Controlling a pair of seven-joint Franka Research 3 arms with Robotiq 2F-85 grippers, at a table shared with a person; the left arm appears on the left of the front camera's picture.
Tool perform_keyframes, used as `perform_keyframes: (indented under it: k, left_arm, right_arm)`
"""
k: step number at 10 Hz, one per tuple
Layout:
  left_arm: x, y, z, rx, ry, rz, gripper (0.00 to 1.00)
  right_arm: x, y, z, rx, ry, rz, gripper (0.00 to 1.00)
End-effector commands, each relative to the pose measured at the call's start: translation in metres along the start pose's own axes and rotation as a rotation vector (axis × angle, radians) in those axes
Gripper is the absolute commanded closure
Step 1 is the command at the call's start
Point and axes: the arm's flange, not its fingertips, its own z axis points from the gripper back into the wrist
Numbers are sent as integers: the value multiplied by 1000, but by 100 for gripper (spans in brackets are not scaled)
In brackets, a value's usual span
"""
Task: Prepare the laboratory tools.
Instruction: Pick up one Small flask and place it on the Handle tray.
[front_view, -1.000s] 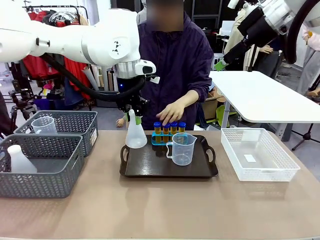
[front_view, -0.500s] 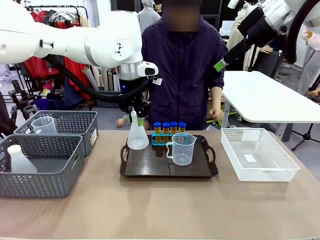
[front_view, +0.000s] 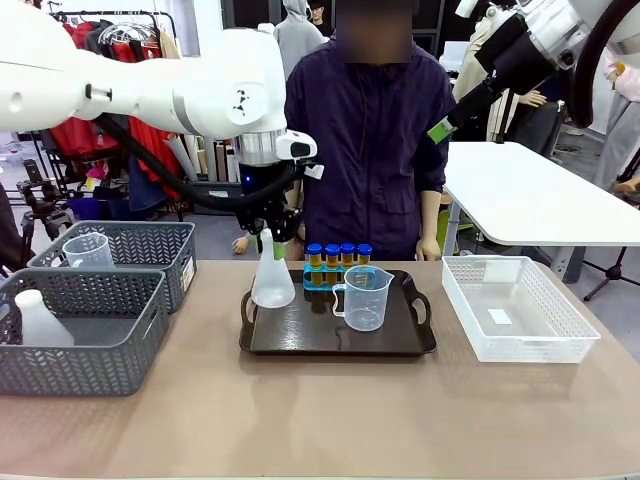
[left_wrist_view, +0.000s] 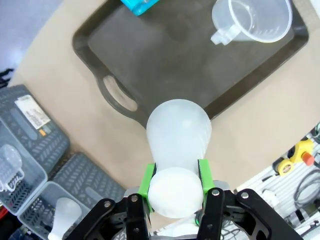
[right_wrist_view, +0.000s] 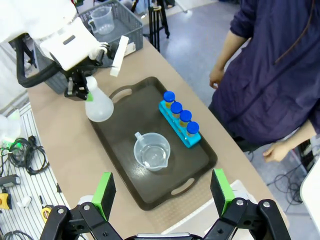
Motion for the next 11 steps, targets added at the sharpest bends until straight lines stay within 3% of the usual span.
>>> perform_keyframes:
  k: [1,11]
  left_arm:
    - [20,-1,-9,1,5,-9,100]
    - [47,-26,-74,64,-54,-98,100]
  right_arm:
    - [0,-1,1,3,-5,1,0]
    - [0,-1,1,3,-5,1,0]
